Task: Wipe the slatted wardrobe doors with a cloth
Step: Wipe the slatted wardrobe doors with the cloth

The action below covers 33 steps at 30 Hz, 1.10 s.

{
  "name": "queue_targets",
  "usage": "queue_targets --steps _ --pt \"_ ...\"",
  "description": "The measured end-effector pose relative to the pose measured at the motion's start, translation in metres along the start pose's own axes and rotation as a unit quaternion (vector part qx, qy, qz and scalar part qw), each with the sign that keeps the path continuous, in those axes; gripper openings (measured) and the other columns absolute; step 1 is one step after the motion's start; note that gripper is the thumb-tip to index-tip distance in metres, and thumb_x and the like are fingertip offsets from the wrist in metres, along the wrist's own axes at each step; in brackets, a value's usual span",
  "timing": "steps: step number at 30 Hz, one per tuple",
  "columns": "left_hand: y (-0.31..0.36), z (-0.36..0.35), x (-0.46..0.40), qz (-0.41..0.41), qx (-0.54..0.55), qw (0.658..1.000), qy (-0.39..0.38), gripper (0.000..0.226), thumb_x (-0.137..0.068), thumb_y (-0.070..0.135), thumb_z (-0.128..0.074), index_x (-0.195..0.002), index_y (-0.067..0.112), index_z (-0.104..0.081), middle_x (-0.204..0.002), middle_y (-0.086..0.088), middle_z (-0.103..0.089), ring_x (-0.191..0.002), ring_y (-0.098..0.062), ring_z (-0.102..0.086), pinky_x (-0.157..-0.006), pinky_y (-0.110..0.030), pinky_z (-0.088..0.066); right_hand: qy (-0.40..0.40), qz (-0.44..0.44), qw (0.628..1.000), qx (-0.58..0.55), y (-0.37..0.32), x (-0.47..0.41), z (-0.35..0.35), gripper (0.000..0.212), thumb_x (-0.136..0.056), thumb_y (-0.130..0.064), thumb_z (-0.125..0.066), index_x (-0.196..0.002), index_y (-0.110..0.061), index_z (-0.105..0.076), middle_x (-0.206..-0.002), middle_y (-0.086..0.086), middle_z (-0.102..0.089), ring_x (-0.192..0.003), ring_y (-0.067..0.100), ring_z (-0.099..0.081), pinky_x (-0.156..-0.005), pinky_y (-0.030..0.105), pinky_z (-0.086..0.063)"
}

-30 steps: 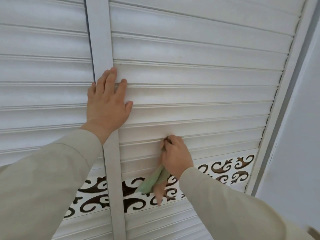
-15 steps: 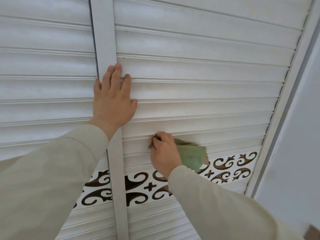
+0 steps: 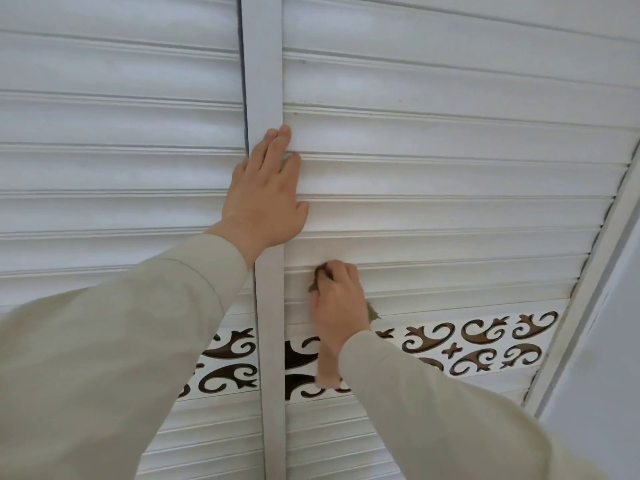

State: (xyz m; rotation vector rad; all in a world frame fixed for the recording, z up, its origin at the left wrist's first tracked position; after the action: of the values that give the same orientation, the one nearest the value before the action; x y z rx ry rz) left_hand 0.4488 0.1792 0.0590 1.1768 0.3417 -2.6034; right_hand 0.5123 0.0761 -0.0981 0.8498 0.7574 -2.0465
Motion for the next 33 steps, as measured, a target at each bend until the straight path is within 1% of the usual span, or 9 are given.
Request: queue_targets --steps 4,8,12,17,22,25,28,31,33 --pt "0.0 0.005 0.003 -0.014 -0.014 1.0 -0.022 0.07 -0.09 0.043 -0.055 -0.148 0.012 -0.031 -0.166 -0.007 0.007 -0.152 -0.023 0.007 -0.114 -0.048 -0.029 -0.056 0.056 0.997 -0.002 -0.048 -0.006 -0.021 0.023 -0.08 -0.015 -0.051 -0.089 -0.007 -0.07 -0.102 0.007 -0.059 -0.098 0.029 -0.05 -0.082 0.04 -0.049" --pt "-0.002 0.007 0.006 -0.02 -0.078 0.996 -0.026 0.067 -0.095 0.041 -0.05 -0.152 0.016 -0.024 -0.166 -0.005 0.008 -0.153 -0.021 0.006 -0.106 -0.044 -0.036 -0.064 0.054 0.995 0.06 -0.017 -0.005 -0.012 0.028 -0.077 -0.022 -0.048 -0.091 -0.013 -0.07 -0.102 0.002 -0.06 -0.093 0.028 -0.051 -0.075 0.04 -0.048" --pt "0.004 0.003 0.007 0.01 -0.116 0.992 -0.036 0.067 -0.098 0.041 -0.046 -0.153 0.013 -0.02 -0.166 -0.007 0.01 -0.153 -0.024 0.005 -0.106 -0.047 -0.034 -0.046 -0.019 0.99 0.133 0.043 -0.005 0.016 0.039 -0.08 -0.024 -0.038 -0.089 -0.011 -0.074 -0.1 0.004 -0.064 -0.087 0.029 -0.055 -0.072 0.039 -0.049" --pt "0.021 0.005 0.007 0.05 -0.131 0.988 -0.056 0.067 -0.097 0.034 -0.043 -0.153 0.008 -0.017 -0.164 -0.011 0.009 -0.152 -0.03 0.004 -0.115 -0.051 -0.024 -0.073 -0.139 0.979 0.132 0.102 -0.001 0.042 0.029 -0.09 -0.018 -0.044 -0.099 -0.012 -0.072 -0.117 0.003 -0.058 -0.101 0.032 -0.048 -0.081 0.038 -0.043" --pt "0.034 0.008 0.011 0.069 -0.093 0.989 -0.092 0.052 -0.094 0.034 -0.047 -0.139 0.009 -0.04 -0.163 -0.014 -0.002 -0.149 -0.033 -0.007 -0.112 -0.049 -0.027 -0.106 -0.261 0.953 0.114 0.148 0.004 0.061 0.034 -0.091 -0.015 -0.039 -0.111 -0.013 -0.066 -0.125 0.004 -0.052 -0.111 0.03 -0.043 -0.088 0.04 -0.045" --pt "0.044 0.012 0.015 0.06 -0.072 0.992 -0.085 0.04 -0.092 0.028 -0.048 -0.127 0.01 -0.047 -0.146 -0.015 -0.031 -0.127 -0.033 -0.038 -0.095 -0.043 -0.037 -0.113 -0.352 0.928 0.039 0.188 0.012 0.084 0.041 -0.09 -0.011 -0.037 -0.124 -0.015 -0.06 -0.129 0.011 -0.054 -0.118 0.035 -0.044 -0.098 0.042 -0.043" --pt "0.059 0.011 0.015 0.047 -0.049 0.994 -0.087 0.03 -0.092 0.027 -0.048 -0.117 0.011 -0.047 -0.124 -0.012 -0.045 -0.104 -0.03 -0.049 -0.079 -0.038 -0.036 -0.092 -0.35 0.927 -0.095 0.199 0.01 0.098 0.046 -0.093 -0.006 -0.039 -0.134 -0.013 -0.058 -0.134 0.014 -0.057 -0.122 0.034 -0.051 -0.1 0.032 -0.041" --pt "0.088 -0.005 0.01 0.048 0.047 0.988 -0.142 0.033 -0.093 0.026 -0.049 -0.122 0.012 -0.045 -0.121 -0.01 -0.045 -0.104 -0.031 -0.051 -0.079 -0.038 -0.04 -0.076 -0.362 0.898 -0.24 0.195 0.011 0.109 0.039 -0.093 -0.008 -0.042 -0.118 -0.019 -0.069 -0.12 0.007 -0.066 -0.11 0.027 -0.061 -0.091 0.031 -0.048" --pt "0.117 -0.019 0.01 0.027 0.134 0.97 -0.2 0.048 -0.093 0.032 -0.055 -0.136 0.016 -0.041 -0.134 -0.007 -0.041 -0.117 -0.031 -0.05 -0.092 -0.041 -0.045 -0.097 -0.366 0.867 -0.323 0.189 0.015 0.118 0.035 -0.094 -0.004 -0.042 -0.098 -0.019 -0.073 -0.103 0.012 -0.071 -0.097 0.03 -0.067 -0.08 0.035 -0.055"
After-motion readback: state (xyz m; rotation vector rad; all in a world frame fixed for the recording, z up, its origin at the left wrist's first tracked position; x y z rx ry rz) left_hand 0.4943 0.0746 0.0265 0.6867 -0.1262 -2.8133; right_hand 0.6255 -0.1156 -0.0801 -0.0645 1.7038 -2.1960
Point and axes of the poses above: each hand's wrist, its own x-axis away from the middle knuckle, its own z-axis out of the back of the hand, y = z × x, the point moved 7 cm from there along -x, towards the middle knuckle
